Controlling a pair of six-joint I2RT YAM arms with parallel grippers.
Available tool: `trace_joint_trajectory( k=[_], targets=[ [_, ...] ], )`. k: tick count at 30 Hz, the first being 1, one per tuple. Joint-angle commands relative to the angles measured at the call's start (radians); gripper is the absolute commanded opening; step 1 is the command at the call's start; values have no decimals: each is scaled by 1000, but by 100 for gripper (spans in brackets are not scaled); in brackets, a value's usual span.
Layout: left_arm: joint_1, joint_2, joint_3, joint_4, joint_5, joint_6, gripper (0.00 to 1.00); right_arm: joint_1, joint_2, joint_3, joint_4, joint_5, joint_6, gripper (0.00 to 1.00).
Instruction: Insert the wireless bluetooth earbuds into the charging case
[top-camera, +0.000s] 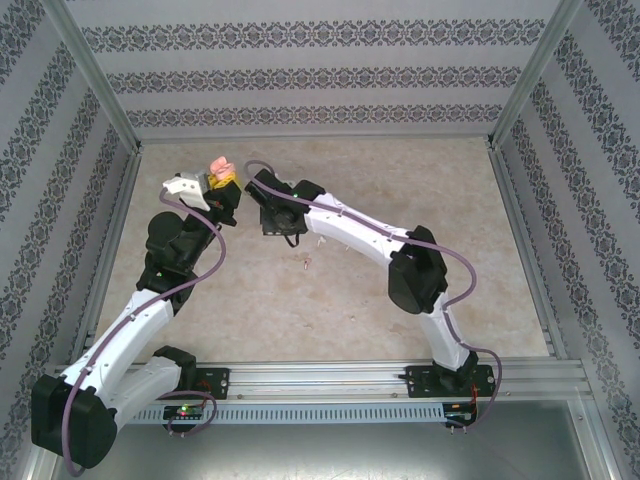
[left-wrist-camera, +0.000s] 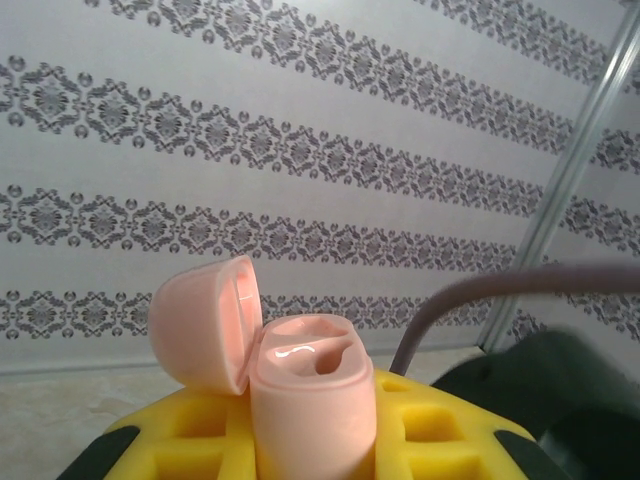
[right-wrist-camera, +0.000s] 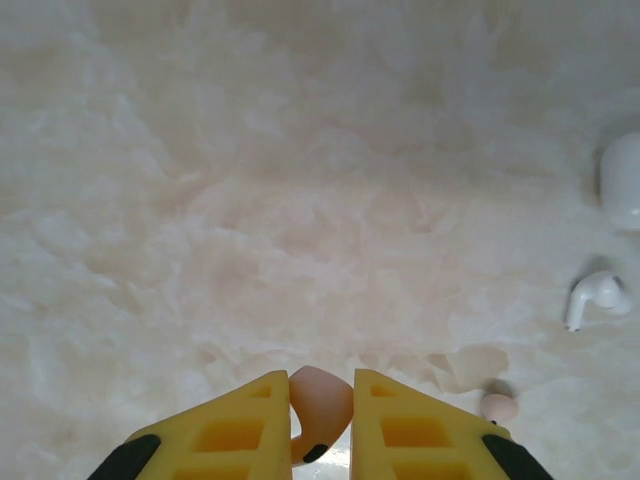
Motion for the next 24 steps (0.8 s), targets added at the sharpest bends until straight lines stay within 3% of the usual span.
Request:
trace_joint_trajectory(
  k=[1,13,20,24],
  targets=[
    [11,-10,38,-11,71,48,0,-28,-85,-38,31,44,-67,18],
    [-3,24,-15,68,195,126,0,-122,-351,-233,169,9,-188,18],
    [-46,67,-39,88,346,252,0,-149,-504,-347,256,-16,-289,18],
    [-96,79,-46,80,369,354,0,-151,-608,-417,324,-22,-364,19]
  ],
)
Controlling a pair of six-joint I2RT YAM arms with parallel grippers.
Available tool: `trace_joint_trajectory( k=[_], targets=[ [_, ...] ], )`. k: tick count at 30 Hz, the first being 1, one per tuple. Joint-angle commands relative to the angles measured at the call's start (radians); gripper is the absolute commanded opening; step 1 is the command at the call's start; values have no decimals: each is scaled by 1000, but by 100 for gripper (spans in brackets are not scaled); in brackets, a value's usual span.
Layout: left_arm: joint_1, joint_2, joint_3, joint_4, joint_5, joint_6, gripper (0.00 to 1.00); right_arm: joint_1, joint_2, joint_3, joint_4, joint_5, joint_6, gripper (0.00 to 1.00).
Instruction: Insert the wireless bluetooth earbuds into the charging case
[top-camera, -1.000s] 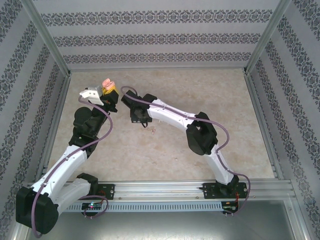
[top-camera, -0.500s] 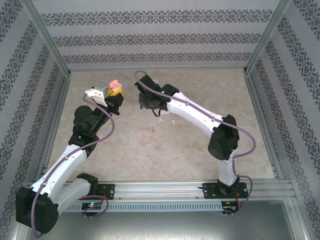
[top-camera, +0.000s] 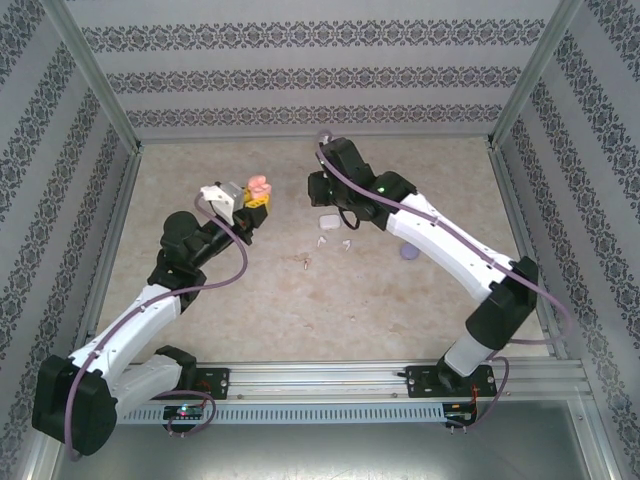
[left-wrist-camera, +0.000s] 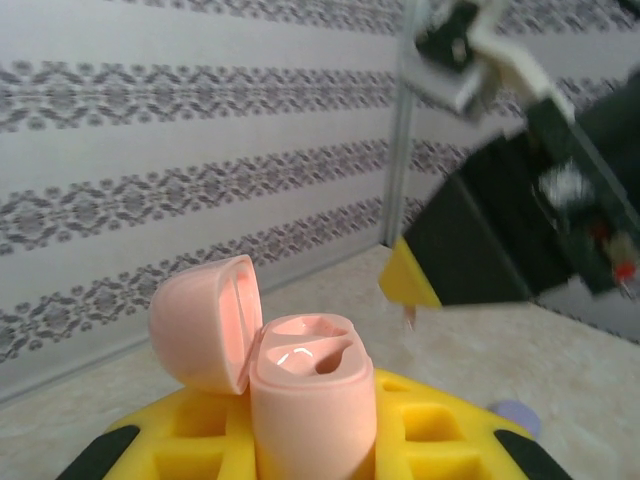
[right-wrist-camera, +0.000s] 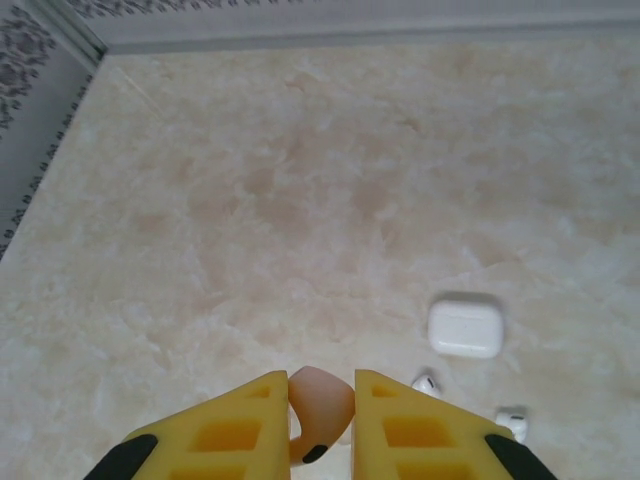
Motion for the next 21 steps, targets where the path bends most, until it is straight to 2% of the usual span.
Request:
trace_joint_trajectory(
  k=[1,5,12,21],
  targets=[
    [-43,6,-10,45,64,134,0,-10,-105,-62,100,-14,-100,19],
    [-81,41,-7,70,54,187,0,-11,-195,-118,156,-36,-174,19],
    [-125,134,31,157,71,189,0,-9,-309,-219,286,-132,-310,20],
    [-142,197,74,255,132,145,0,0,-359,-289,348,-254,-360,20]
  ],
)
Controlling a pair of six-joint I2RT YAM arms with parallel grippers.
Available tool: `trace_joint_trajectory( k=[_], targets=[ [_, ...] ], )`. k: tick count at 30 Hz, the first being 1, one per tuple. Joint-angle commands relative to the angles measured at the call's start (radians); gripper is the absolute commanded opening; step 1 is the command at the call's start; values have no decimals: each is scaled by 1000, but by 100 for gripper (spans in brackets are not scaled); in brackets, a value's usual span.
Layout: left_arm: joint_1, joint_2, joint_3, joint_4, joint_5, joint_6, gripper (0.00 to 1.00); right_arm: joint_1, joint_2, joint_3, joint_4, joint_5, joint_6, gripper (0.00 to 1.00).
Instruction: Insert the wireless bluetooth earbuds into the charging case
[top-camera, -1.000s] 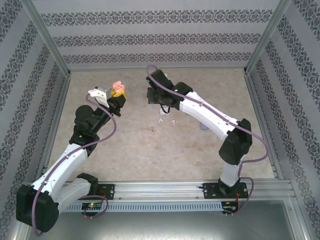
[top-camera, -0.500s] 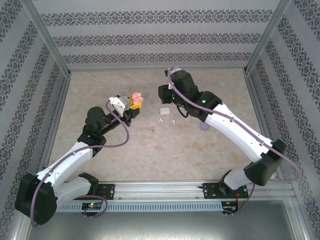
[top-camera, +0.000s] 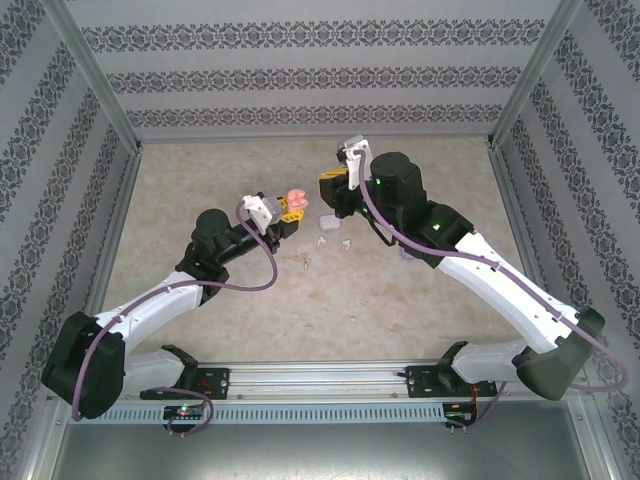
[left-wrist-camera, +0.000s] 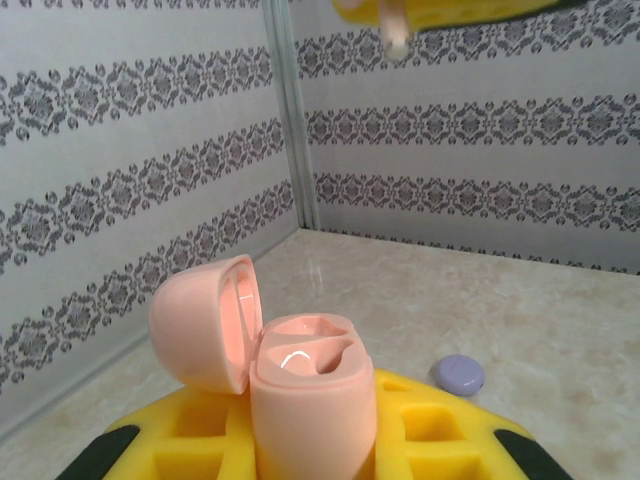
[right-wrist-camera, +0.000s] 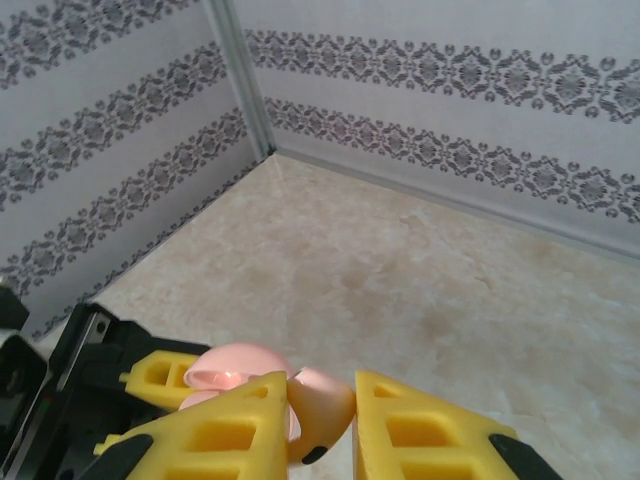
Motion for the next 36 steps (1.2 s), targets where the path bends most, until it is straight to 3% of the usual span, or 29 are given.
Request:
trace_joint_trajectory(
  k=[1,36],
  targets=[
    [-15,1,46,106,50,-9,0,2,-26,-25,54,-70,-42,20],
    [-48,-36,95,50,95,21,0,59,0,-72,79,-100,-41,18]
  ],
)
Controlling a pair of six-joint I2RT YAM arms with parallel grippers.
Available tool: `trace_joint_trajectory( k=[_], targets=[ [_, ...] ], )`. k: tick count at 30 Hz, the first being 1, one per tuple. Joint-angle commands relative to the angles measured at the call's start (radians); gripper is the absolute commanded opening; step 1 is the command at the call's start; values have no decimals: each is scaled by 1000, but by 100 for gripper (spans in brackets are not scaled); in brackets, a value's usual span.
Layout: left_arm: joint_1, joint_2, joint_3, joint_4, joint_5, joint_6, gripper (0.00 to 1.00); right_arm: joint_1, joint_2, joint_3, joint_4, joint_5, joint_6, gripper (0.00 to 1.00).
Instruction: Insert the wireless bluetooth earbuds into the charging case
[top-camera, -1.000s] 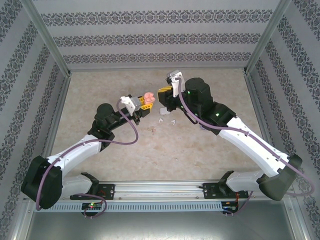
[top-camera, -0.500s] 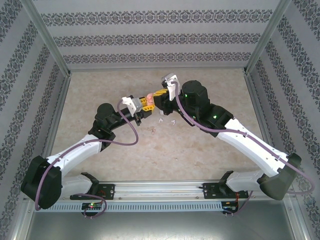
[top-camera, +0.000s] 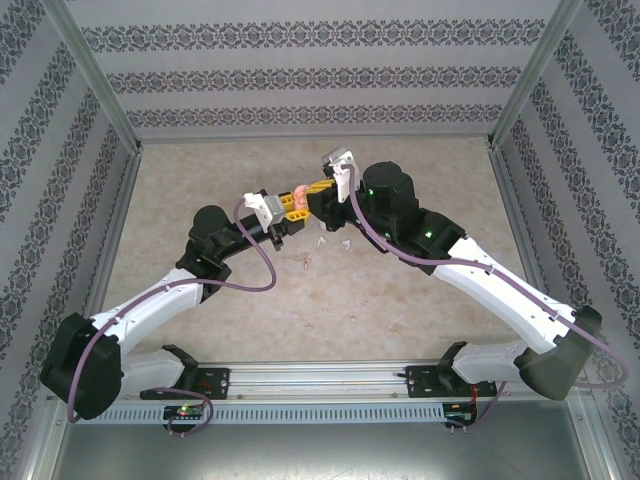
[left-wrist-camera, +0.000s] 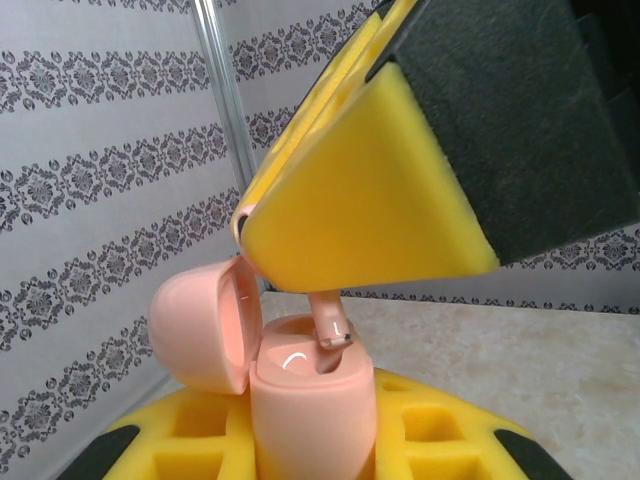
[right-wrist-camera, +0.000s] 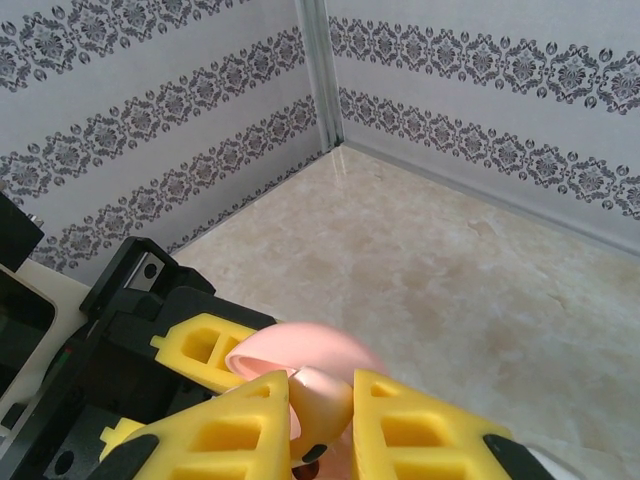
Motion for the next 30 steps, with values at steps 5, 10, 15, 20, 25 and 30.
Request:
trace_joint_trajectory(
  k=[5,10,15,20,25,30],
  targets=[
    [-17,-27,41,3,15,22,0,11,5,-16,4,-31,-12,16],
    [-17,-26,47,-4,15,22,0,14,16,-5,-20,-45,-34,16],
    [-19,-26,56,-18,15,23,0,30,30,9,-58,-45,-79,16],
    [-19,-20,62,-25,15,27,0,62,44,12,-95,-63,-163,14],
    [-19,-13,64,-27,12,27,0,73,53,16,-111,-87,-199,15],
    [-19,-3,61,-25,11,24,0,74,64,30,-116,-72,-192,19]
  ],
)
